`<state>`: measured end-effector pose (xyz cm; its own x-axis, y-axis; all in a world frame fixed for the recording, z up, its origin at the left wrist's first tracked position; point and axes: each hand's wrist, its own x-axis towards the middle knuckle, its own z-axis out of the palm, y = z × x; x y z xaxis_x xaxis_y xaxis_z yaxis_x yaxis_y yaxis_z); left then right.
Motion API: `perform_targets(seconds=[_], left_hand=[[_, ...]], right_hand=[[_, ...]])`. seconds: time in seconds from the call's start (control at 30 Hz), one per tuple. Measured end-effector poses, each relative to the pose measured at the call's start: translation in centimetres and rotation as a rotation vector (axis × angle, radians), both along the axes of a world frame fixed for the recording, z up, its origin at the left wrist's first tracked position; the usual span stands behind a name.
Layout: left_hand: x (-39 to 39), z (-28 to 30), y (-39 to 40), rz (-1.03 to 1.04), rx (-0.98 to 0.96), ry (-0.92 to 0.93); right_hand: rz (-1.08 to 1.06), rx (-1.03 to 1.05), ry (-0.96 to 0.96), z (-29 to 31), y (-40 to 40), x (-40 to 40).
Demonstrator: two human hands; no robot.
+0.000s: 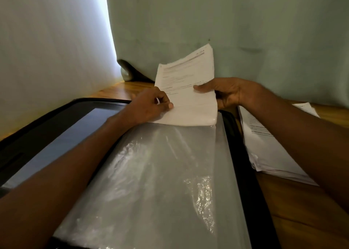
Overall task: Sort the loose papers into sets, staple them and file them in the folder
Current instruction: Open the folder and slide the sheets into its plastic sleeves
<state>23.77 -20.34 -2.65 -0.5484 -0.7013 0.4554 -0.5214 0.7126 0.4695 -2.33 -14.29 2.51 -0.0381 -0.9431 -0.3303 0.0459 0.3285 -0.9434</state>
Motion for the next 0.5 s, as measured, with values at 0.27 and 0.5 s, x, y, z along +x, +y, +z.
perform_targets(seconds=[0.27,0.5], left_hand=[[0.4,-0.2,0.4,0.068,0.025,0.149],[-0.2,0.0,0.7,0.018,0.070,0.101]], right_hand=[[-0.249,-0.046,0.215,-1.4,-3.7,0.1],[0.069,-0.009,0.047,0.1,-1.4,-2.9]])
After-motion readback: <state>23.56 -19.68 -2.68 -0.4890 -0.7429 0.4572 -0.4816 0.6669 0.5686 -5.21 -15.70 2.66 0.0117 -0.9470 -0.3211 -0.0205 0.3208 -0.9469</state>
